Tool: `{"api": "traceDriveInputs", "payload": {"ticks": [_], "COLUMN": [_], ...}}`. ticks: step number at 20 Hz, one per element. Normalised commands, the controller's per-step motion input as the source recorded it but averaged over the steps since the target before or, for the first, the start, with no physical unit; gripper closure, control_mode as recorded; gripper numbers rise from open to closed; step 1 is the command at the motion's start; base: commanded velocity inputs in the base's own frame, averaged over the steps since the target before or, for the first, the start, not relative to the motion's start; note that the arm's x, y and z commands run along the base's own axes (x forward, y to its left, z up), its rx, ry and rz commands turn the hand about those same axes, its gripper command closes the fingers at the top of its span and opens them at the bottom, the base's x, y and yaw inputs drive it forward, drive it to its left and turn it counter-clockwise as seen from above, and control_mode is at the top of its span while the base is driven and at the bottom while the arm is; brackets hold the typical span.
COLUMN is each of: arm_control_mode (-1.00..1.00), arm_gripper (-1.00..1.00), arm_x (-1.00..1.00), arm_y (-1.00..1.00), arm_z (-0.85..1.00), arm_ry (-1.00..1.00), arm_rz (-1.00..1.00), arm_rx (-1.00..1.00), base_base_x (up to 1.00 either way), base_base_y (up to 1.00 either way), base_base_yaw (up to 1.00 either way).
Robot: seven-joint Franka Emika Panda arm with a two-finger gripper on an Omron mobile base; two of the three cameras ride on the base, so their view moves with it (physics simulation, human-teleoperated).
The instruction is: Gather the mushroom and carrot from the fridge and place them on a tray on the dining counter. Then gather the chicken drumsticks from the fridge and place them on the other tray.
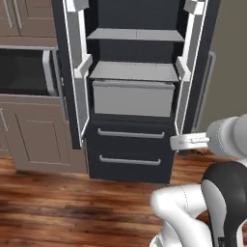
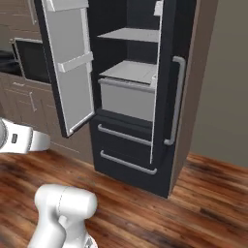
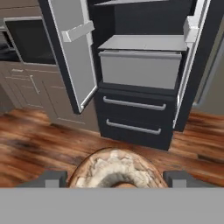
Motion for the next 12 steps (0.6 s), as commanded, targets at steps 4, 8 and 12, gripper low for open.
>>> {"api": "traceDriveInputs", "payload": {"ticks": [4, 8, 12], "arm_control_mode": [1.00, 1.00, 1.00], "arm_gripper": [1.00, 1.00, 1.00], "arm_x": [0.00, 0.00, 0.00], "arm_y": [0.00, 0.00, 0.00], "arm_z": [0.00, 0.00, 0.00], "arm_ry": [0.00, 0.00, 0.00], "arm_rz": [0.00, 0.00, 0.00], "arm_rx": [0.00, 0.00, 0.00], "base_base_x": [-0.87, -0.96, -1.00], "base_base_y": [-0.68, -0.56, -0.19], "base_base_yaw": [0.25, 0.24, 0.18]}}
